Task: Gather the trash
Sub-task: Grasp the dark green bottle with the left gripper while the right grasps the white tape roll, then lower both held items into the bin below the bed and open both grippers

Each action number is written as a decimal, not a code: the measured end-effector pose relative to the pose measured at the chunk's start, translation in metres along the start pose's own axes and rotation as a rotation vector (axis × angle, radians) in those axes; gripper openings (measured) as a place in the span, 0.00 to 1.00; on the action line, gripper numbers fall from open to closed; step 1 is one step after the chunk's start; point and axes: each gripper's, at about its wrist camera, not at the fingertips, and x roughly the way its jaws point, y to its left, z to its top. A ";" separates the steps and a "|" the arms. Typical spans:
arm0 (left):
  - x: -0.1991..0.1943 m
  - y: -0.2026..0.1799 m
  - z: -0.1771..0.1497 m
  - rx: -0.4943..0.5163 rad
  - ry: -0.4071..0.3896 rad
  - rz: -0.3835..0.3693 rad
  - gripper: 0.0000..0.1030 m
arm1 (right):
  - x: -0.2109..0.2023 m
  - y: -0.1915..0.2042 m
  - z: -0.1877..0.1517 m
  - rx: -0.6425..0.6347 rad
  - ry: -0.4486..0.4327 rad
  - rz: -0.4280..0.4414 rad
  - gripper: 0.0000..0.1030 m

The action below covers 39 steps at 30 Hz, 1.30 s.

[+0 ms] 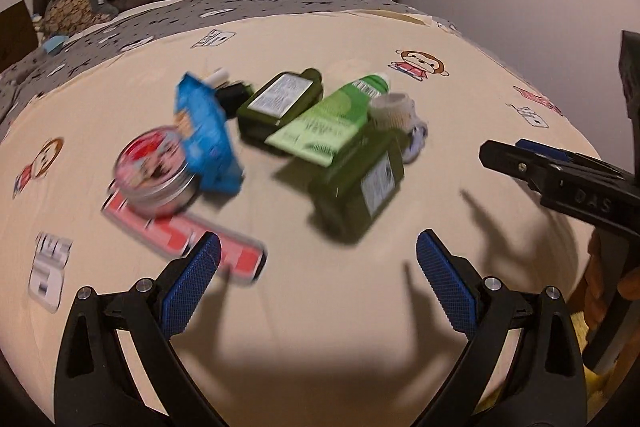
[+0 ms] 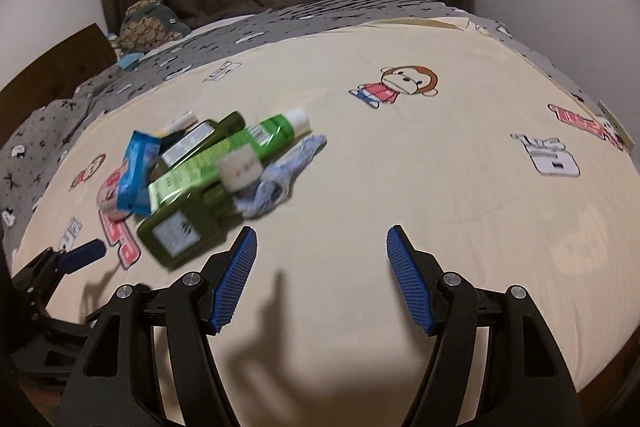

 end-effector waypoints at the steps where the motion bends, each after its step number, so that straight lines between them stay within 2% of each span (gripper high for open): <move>1: 0.005 -0.001 0.004 0.005 0.000 -0.007 0.90 | 0.001 -0.001 0.002 -0.001 0.000 -0.002 0.67; 6: 0.027 -0.007 0.017 0.053 0.009 -0.054 0.89 | 0.011 -0.006 0.013 0.007 0.005 -0.009 0.67; 7: 0.031 -0.008 0.019 0.067 0.012 -0.059 0.82 | 0.014 -0.006 0.015 0.004 0.011 -0.010 0.67; 8: 0.034 -0.009 0.020 0.076 0.019 -0.070 0.68 | 0.017 -0.005 0.016 -0.001 0.016 -0.013 0.67; 10: 0.038 -0.009 0.021 0.079 0.044 -0.112 0.50 | 0.023 -0.002 0.018 -0.010 0.022 -0.015 0.67; 12: 0.037 -0.006 0.020 0.074 0.041 -0.122 0.48 | 0.027 0.001 0.019 -0.016 0.023 -0.012 0.67; 16: 0.025 0.000 0.013 0.068 0.041 -0.109 0.32 | 0.034 0.014 0.024 -0.041 0.009 0.008 0.67; 19: 0.014 0.004 0.007 0.079 0.042 -0.076 0.24 | 0.041 0.029 0.028 -0.070 0.003 0.037 0.67; 22: 0.007 0.013 0.001 0.076 0.046 -0.042 0.24 | 0.049 0.041 0.032 -0.092 0.000 0.055 0.67; 28: 0.000 0.035 -0.008 0.032 0.046 -0.027 0.24 | 0.065 0.072 0.039 -0.161 0.004 0.067 0.66; 30: 0.000 0.037 -0.010 0.030 0.047 -0.027 0.24 | 0.071 0.078 0.040 -0.172 0.018 0.077 0.57; 32: -0.002 0.039 -0.011 0.024 0.046 -0.025 0.24 | 0.075 0.081 0.041 -0.179 0.047 0.071 0.34; 35: -0.004 0.040 -0.012 0.018 0.046 -0.019 0.24 | 0.073 0.086 0.039 -0.192 0.057 0.063 0.34; 39: -0.015 0.036 -0.015 0.018 0.038 -0.011 0.24 | 0.042 0.086 0.034 -0.198 0.013 0.078 0.34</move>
